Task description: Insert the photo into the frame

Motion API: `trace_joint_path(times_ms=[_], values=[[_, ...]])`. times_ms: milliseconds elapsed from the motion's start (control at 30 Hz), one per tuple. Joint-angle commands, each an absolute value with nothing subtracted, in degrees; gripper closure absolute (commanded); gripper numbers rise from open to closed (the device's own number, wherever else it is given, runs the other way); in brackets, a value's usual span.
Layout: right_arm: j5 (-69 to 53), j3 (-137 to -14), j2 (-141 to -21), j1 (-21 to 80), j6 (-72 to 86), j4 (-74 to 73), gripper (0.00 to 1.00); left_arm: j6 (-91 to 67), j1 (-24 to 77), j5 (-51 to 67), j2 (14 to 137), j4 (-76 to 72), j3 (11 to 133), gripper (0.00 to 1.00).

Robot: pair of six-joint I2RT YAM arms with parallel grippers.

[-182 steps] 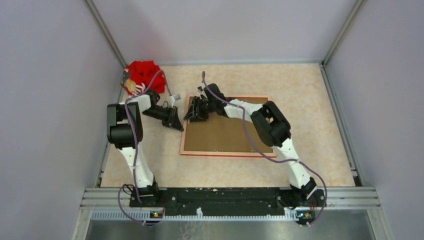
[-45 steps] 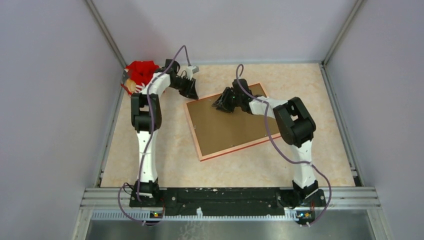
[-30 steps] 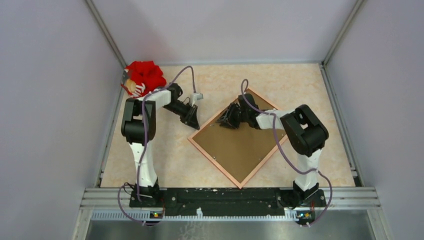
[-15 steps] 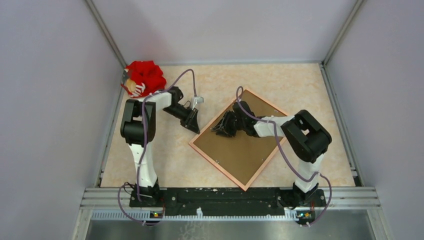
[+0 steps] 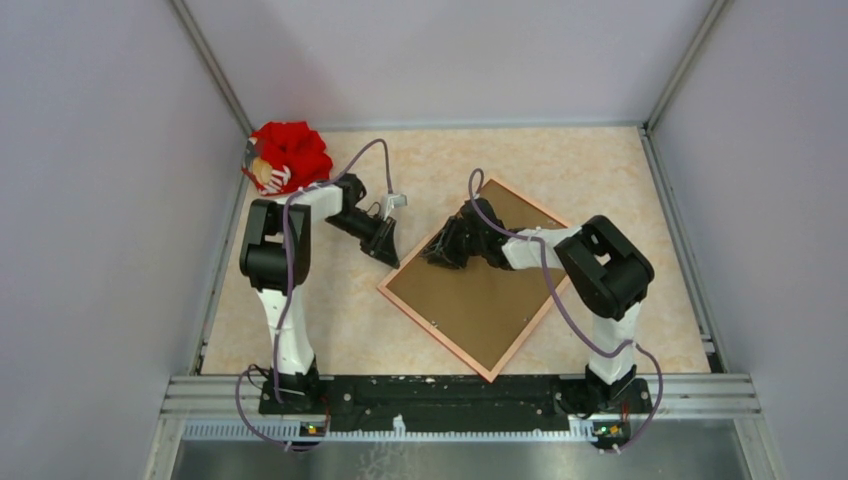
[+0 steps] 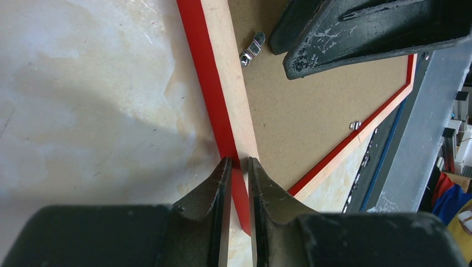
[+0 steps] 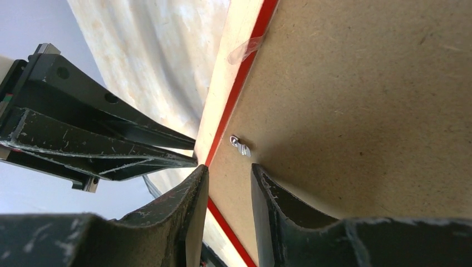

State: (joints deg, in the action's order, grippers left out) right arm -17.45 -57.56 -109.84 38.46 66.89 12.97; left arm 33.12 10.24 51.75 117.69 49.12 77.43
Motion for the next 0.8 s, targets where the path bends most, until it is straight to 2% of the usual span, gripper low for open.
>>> trace_joint_path(times_ms=[0, 767], values=[[-15.5, -57.6, -108.1, 38.3, 66.3, 12.7, 0.66, 34.3, 10.2, 49.8, 116.0, 48.5, 76.3, 0.78], [-14.4, -61.9, -113.1, 38.6, 68.6, 15.1, 0.68, 34.1, 10.2, 49.6, 115.4, 48.0, 76.0, 0.78]])
